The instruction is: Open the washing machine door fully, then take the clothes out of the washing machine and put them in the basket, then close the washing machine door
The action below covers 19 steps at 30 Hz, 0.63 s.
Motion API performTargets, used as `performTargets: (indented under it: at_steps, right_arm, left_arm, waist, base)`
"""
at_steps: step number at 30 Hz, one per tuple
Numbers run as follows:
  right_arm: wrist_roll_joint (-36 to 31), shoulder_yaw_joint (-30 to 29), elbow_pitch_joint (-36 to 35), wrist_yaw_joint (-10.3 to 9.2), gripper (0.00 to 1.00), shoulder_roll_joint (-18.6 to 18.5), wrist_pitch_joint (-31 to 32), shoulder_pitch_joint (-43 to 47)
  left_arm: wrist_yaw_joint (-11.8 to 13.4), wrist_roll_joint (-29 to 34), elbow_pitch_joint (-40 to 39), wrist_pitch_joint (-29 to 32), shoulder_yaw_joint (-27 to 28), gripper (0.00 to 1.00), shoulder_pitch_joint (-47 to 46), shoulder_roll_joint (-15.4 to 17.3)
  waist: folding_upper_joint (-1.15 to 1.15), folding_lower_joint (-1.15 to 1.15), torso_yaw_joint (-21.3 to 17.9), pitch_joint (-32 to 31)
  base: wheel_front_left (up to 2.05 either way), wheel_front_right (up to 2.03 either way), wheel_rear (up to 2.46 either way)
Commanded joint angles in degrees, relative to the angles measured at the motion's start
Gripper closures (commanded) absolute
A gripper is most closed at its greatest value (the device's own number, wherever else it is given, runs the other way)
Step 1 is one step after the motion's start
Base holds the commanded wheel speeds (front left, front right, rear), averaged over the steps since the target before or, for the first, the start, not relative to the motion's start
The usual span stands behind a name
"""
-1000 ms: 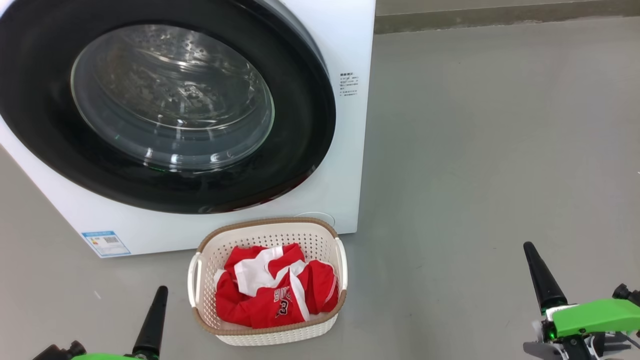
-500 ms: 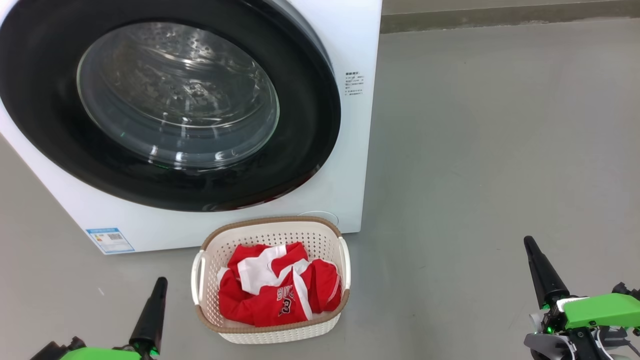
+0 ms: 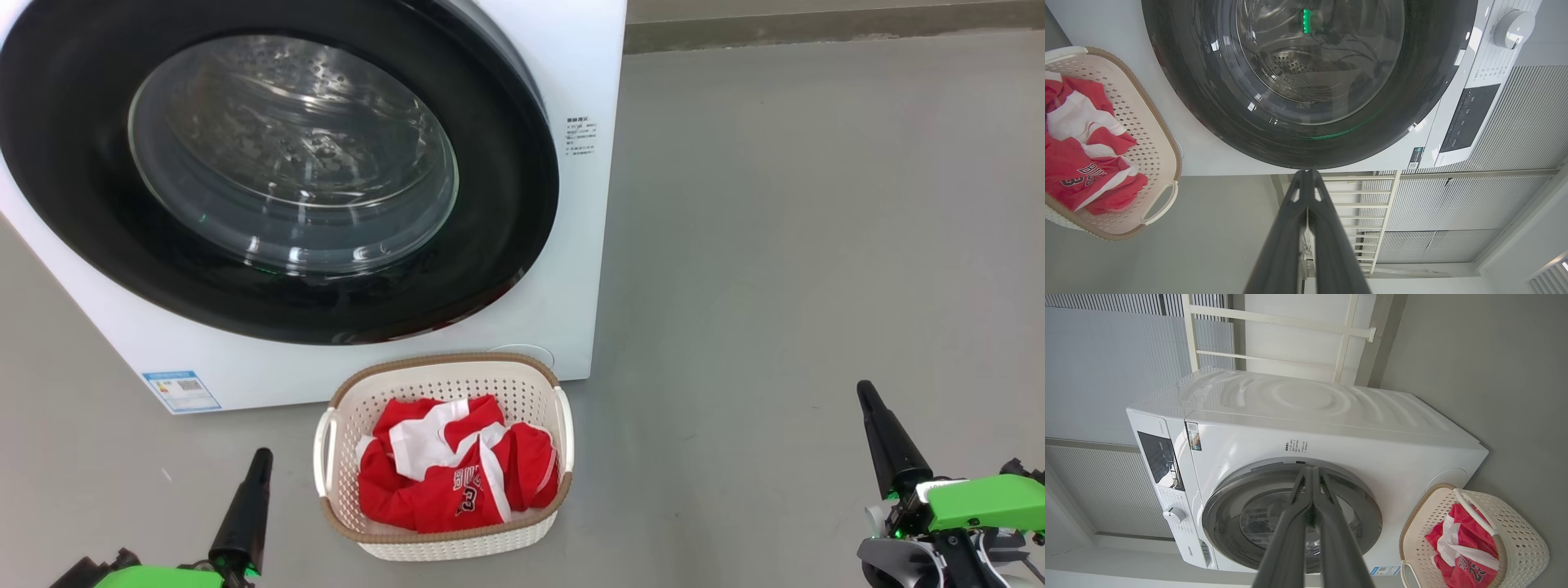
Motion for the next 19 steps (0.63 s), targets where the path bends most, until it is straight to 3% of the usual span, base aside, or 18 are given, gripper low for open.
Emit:
performTargets:
  at_steps: [1, 19]
  right_arm:
    - [0.33, 0.91, -1.39, 0.03, 1.00, -0.79, 0.32, -2.54]
    - [0.04, 0.56, -1.37, 0.03, 1.00, -0.55, 0.60, -2.57]
  left_arm:
    - [-0.42, -0.40, -1.16, 0.26, 1.97, 1.00, -2.26, 0.99]
    - [-0.42, -0.41, -1.17, 0.26, 1.97, 1.00, -2.26, 0.99]
  waist:
    - [0.00, 0.00, 0.00, 0.00]
    - [0.00, 0.00, 0.00, 0.00]
  base:
    - [0.00, 0.00, 0.00]
    - [0.00, 0.00, 0.00]
